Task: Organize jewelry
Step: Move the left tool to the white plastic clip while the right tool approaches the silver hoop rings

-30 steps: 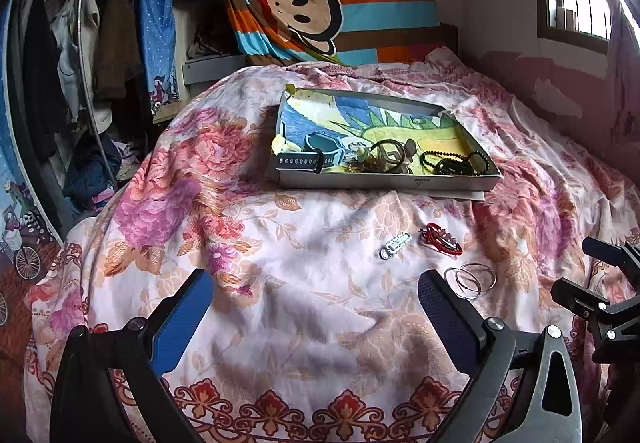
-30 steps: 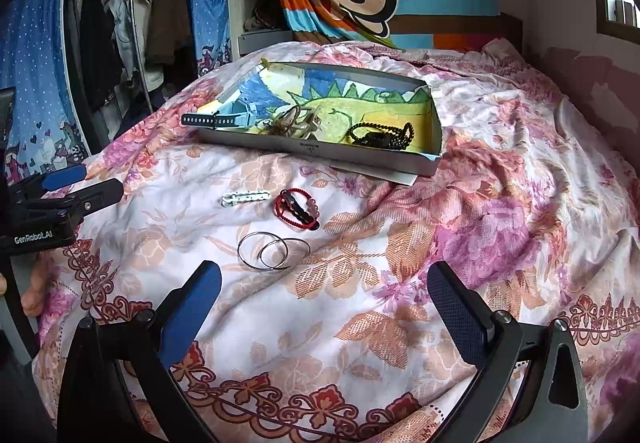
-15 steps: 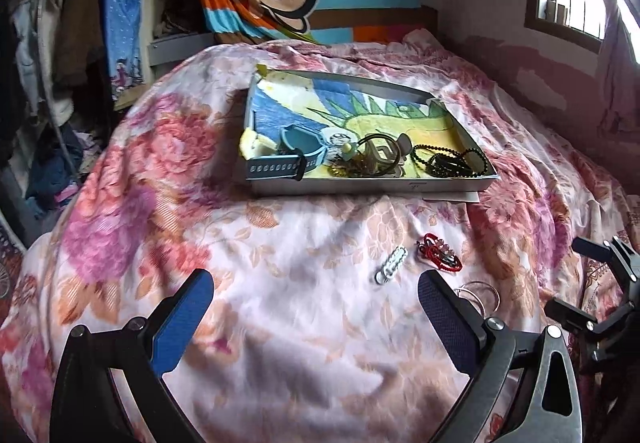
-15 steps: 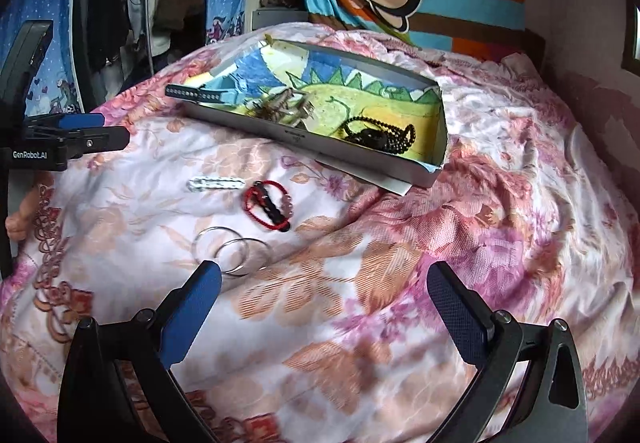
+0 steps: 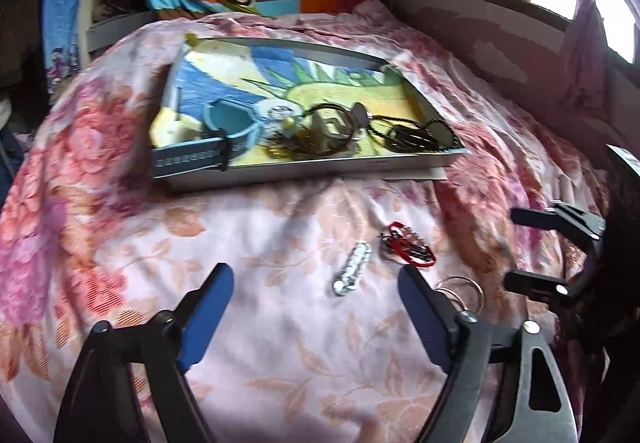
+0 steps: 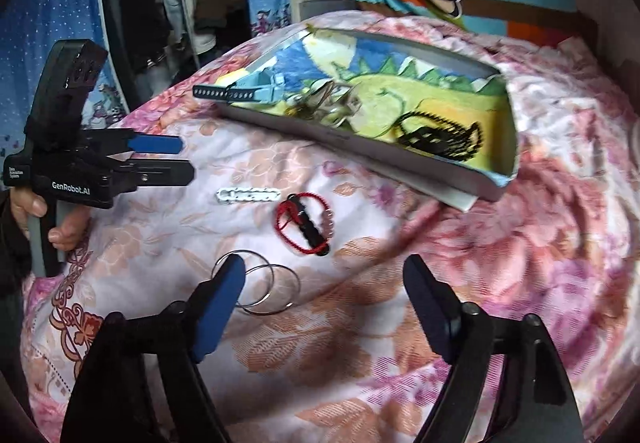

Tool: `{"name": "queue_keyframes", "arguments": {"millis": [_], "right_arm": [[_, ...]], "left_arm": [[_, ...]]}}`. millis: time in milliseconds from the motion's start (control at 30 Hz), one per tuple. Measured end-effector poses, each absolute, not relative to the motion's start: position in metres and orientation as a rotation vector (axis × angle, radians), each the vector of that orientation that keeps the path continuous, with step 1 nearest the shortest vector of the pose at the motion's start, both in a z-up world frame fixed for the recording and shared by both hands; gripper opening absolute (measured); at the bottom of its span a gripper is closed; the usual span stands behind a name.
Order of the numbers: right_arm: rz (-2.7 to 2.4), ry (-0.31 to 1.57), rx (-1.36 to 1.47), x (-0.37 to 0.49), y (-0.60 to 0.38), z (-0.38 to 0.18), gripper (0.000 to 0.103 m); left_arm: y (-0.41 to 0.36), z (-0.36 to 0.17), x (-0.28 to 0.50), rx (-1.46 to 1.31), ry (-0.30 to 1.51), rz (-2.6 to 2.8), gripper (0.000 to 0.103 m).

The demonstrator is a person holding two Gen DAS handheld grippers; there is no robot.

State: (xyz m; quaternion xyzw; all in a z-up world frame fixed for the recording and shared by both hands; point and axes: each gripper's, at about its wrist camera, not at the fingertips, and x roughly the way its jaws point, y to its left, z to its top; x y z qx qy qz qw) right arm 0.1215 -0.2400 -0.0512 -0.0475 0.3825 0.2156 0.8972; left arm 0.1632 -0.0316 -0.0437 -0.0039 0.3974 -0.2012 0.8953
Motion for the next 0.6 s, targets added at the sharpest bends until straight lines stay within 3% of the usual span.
{"name": "queue_keyframes", "arguments": {"millis": [167,333,600], "right_arm": [[0.502,0.843,-0.111,0.127,-0.229,-0.064,0.053],[0.487,0.929,-0.163,0.136,-0.215,-0.081,0.045],[0.503,0.953,-0.154,0.142,-0.211,-0.087,0.045]], "left_arm": [[-0.045,-0.049,0.168,0.017,0.839,-0.505,0.057],[-0.059,-0.064,0.179,0.058,0.895,-0.548,0.037],[-0.070,-0.079,0.186,0.092,0.952,-0.572,0.031]]}}
